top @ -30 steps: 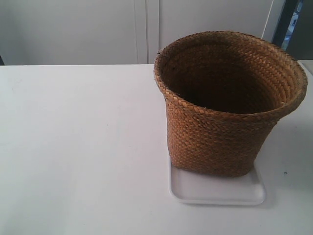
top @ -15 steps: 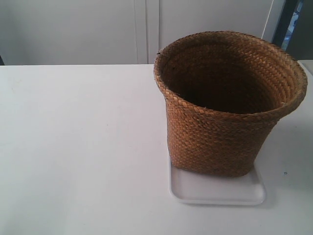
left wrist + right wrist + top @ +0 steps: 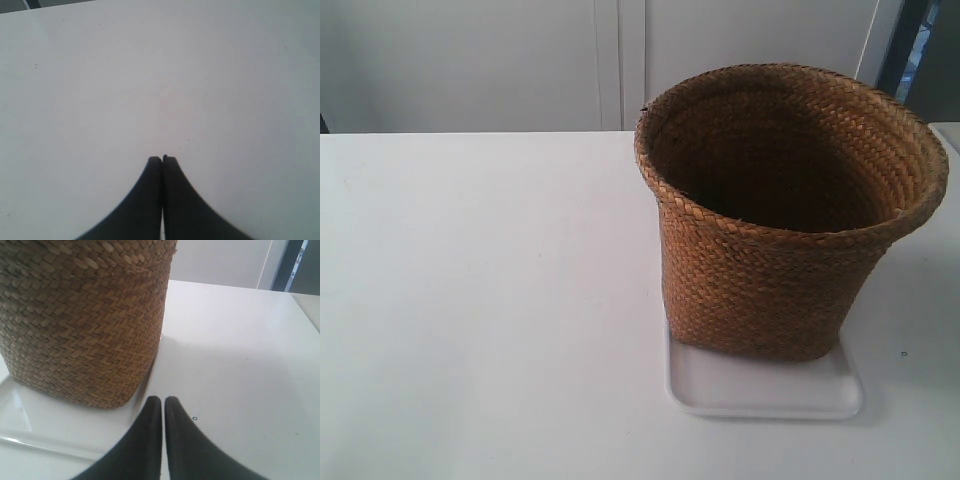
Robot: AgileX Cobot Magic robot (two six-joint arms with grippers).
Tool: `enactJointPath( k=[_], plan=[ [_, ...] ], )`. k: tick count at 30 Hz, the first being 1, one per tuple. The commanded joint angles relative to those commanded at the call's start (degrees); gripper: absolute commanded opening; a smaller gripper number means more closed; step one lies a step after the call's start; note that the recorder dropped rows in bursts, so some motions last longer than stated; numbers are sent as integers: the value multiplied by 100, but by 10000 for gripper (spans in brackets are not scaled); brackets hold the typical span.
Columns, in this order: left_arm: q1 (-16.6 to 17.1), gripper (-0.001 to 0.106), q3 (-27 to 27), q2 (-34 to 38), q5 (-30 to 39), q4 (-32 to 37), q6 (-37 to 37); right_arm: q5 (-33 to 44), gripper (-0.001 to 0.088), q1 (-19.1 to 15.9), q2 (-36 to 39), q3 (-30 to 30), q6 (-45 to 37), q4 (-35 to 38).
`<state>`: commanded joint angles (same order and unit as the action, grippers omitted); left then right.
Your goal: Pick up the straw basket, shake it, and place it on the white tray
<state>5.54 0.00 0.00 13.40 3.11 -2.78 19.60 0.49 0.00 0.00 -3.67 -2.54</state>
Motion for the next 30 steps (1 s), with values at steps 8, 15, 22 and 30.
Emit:
enactJointPath(
  k=[8, 15, 22, 30],
  plan=[
    [0, 0, 0, 0, 0, 0, 0, 0, 34, 0, 0, 0, 0, 0],
    [0, 0, 0, 0, 0, 0, 0, 0, 34, 0, 0, 0, 0, 0],
    [0, 0, 0, 0, 0, 14, 0, 0, 34, 0, 0, 0, 0, 0],
    [0, 0, 0, 0, 0, 14, 0, 0, 34, 0, 0, 0, 96, 0]
  ],
)
